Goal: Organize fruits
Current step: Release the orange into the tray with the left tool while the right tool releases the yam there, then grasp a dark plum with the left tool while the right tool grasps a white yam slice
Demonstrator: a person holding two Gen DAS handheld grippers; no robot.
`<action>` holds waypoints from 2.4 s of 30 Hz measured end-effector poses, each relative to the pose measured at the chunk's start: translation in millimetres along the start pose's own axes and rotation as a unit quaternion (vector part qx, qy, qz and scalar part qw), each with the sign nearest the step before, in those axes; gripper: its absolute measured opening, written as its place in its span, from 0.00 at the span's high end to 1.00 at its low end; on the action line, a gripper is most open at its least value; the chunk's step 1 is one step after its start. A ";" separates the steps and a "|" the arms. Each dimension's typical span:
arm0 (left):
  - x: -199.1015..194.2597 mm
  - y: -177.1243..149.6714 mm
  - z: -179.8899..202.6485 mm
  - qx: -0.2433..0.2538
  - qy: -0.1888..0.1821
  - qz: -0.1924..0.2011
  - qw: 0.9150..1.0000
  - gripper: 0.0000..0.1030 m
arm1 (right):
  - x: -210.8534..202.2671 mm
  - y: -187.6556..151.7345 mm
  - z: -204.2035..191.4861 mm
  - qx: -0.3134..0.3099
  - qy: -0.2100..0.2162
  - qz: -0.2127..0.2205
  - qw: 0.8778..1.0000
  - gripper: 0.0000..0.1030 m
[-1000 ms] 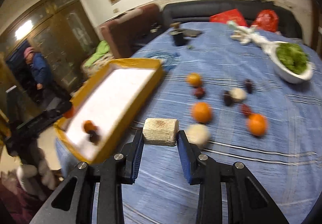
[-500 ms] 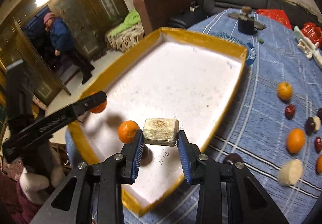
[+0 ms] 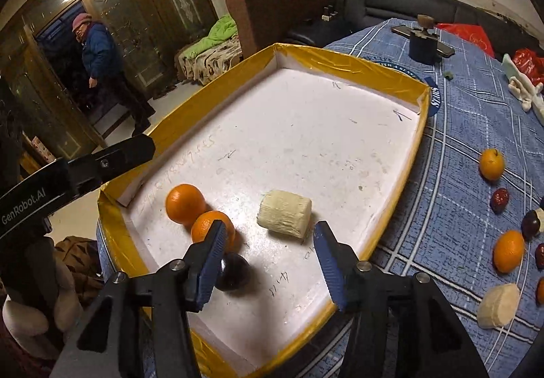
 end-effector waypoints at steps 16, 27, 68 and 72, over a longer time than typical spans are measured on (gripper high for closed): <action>-21.1 -19.3 54.8 0.036 -0.011 0.001 0.999 0.25 | -88.2 -47.5 85.3 0.086 -0.040 0.102 0.990 0.34; -1.3 -41.2 110.0 0.090 -0.044 -0.029 0.995 0.22 | -142.1 -90.2 199.1 0.203 -0.087 0.102 0.970 0.33; 88.6 -89.5 198.2 0.309 0.027 -0.103 0.945 0.79 | -80.8 -81.1 204.7 0.192 -0.040 0.048 0.979 0.58; 68.3 -80.4 191.0 0.270 0.000 -0.087 0.959 0.78 | -83.5 -80.9 201.9 0.186 -0.044 0.055 0.980 0.58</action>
Point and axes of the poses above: each gripper's, at about its wrist camera, not at the fingertips, and x roughly the way its jaws point, z to its right, y to its top, the point moved 3 cm from there along x, roughly the way its jaws point, and after that the axes turned 5 degrees about -z, right-handed, at the moved point
